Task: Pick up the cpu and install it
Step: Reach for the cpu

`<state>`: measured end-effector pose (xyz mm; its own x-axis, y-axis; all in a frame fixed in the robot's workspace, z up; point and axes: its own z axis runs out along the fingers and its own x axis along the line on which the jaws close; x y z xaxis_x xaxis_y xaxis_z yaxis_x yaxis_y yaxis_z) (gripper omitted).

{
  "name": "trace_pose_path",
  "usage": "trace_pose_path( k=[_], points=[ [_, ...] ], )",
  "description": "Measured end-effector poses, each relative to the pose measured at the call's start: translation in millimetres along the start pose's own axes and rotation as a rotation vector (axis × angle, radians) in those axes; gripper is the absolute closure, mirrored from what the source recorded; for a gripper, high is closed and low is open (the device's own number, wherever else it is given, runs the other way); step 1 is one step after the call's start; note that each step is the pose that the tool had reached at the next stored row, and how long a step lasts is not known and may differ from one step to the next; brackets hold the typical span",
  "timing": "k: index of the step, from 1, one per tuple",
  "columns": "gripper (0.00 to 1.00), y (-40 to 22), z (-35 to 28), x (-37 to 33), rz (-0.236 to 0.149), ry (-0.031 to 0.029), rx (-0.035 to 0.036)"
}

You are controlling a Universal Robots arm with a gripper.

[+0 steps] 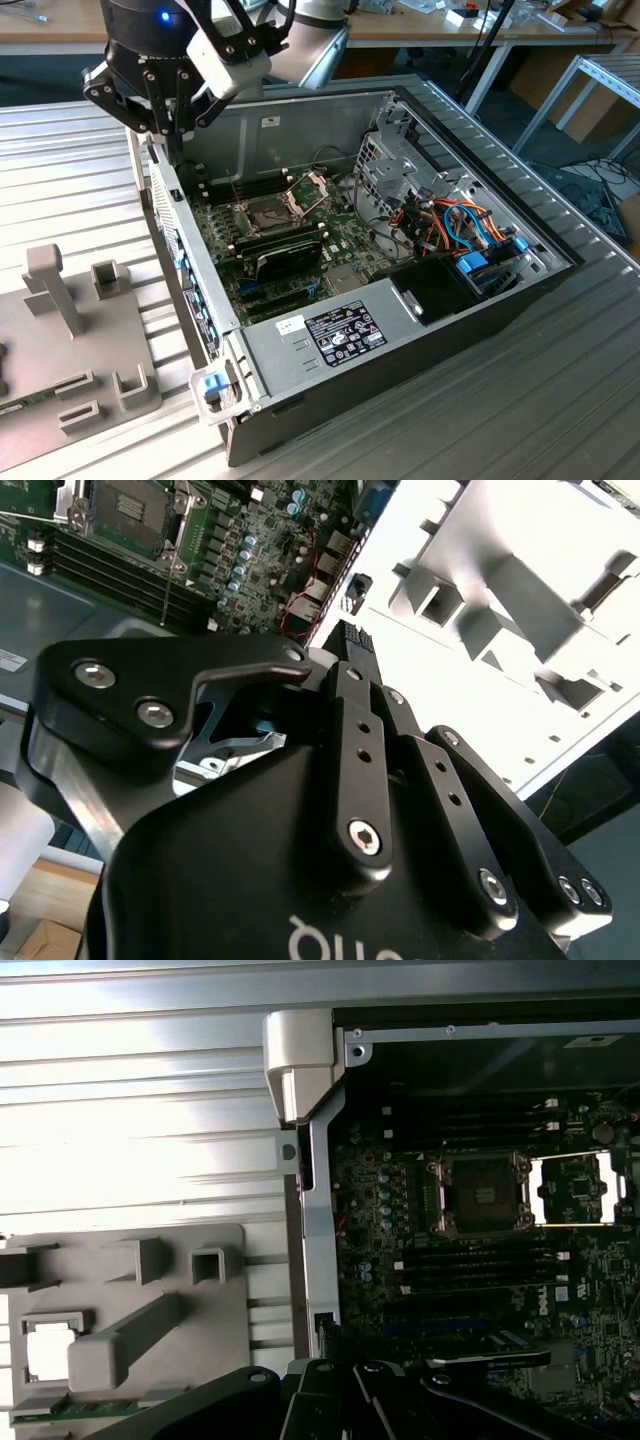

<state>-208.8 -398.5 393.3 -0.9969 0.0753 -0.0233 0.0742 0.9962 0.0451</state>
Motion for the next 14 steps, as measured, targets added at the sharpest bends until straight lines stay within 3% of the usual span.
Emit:
trace_pose_path(
  k=[14],
  points=[
    [0.89,-0.7,-0.2,10.0,0.000,0.0000,0.0000]
  ],
)
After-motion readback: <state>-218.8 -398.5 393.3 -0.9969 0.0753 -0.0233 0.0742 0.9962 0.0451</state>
